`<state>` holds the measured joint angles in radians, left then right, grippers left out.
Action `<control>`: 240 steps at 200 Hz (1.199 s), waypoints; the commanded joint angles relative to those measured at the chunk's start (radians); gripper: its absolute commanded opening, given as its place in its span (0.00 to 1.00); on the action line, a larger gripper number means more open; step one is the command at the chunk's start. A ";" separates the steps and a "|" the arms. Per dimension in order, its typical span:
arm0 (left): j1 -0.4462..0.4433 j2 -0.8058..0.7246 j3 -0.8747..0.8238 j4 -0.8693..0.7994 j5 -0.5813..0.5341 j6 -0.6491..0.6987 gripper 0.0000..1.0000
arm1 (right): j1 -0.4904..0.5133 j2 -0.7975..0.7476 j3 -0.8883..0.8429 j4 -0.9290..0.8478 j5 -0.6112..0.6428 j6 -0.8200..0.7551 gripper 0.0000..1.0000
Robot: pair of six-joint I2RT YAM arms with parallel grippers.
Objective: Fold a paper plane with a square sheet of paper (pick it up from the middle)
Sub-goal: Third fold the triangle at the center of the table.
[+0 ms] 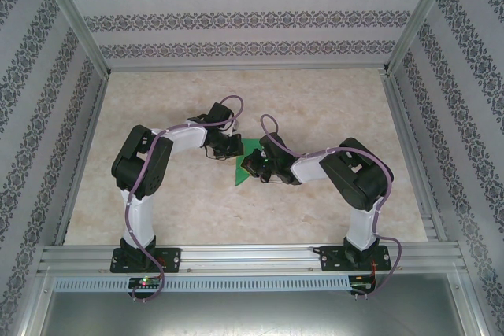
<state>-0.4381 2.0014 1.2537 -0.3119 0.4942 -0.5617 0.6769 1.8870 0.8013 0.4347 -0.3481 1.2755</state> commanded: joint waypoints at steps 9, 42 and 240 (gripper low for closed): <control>0.005 0.037 0.003 -0.073 -0.025 0.001 0.09 | 0.001 -0.004 0.005 -0.048 0.043 -0.027 0.05; 0.005 0.040 0.002 -0.073 -0.025 0.002 0.10 | 0.003 -0.021 0.009 -0.081 0.040 -0.038 0.05; 0.041 -0.049 0.073 -0.109 -0.056 -0.085 0.18 | 0.004 0.028 0.036 -0.165 0.025 -0.040 0.19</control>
<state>-0.4290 2.0075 1.3098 -0.3836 0.4820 -0.5930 0.6769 1.8767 0.8375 0.3439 -0.3462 1.2510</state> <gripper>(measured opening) 0.168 0.159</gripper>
